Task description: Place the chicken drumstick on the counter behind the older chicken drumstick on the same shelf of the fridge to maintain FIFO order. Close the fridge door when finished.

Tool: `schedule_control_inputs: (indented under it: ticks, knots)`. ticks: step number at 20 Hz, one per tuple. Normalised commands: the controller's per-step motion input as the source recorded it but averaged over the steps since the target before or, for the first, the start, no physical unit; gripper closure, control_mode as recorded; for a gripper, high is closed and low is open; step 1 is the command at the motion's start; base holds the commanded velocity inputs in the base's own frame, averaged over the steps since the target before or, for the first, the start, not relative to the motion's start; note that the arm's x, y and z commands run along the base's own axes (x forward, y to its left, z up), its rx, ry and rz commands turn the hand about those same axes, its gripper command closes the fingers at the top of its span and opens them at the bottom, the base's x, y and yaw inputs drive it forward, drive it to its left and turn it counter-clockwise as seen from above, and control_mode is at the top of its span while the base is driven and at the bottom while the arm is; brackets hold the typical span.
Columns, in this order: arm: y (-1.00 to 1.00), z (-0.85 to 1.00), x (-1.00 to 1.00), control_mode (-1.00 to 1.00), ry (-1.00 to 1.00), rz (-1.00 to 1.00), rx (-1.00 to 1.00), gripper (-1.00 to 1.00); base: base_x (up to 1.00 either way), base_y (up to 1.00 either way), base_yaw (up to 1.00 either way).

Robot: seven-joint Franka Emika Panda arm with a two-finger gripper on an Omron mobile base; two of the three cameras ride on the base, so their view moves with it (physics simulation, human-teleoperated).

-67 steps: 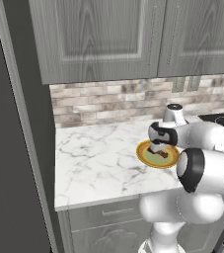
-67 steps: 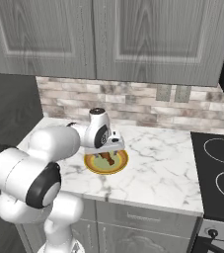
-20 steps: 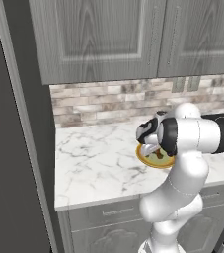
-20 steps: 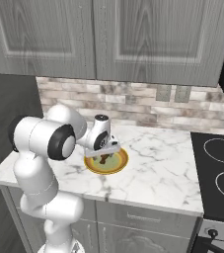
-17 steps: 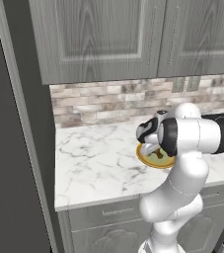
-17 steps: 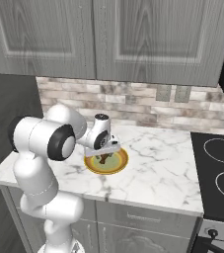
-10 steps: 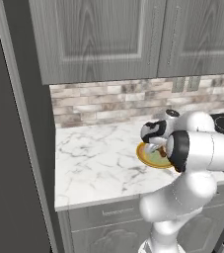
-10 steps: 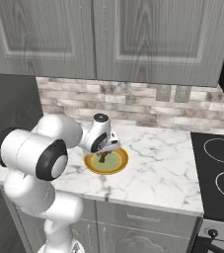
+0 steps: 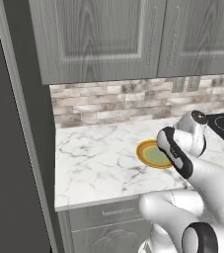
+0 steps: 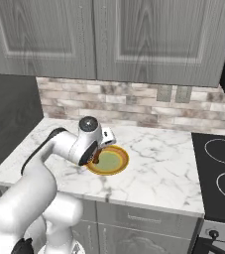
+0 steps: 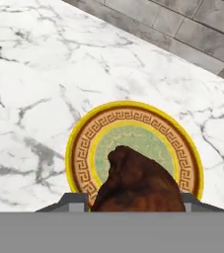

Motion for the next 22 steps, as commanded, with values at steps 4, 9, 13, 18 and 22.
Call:
schedule_control_inputs:
  ticks: [4, 9, 13, 18, 22]
  knots:
    - [0.12, 1.0, -1.0, -1.0, -0.16, 0.02, 0.0, 1.0, 0.0, 0.0, 0.0]
    - [0.21, 1.0, -0.93, -1.0, -0.07, 0.0, 0.0, 1.0, 0.0, 0.0, 0.0]
    - [0.19, 1.0, -0.86, -1.0, -0.01, 0.0, -0.04, 1.0, 0.0, 0.0, 0.0]
    - [0.4, 0.62, -0.59, -1.0, 0.03, 0.0, -0.12, 1.0, 0.0, 0.0, 0.0]
    - [0.61, -0.25, -0.05, -1.0, 0.08, 0.06, -0.23, 1.0, 0.0, 0.0, 0.0]
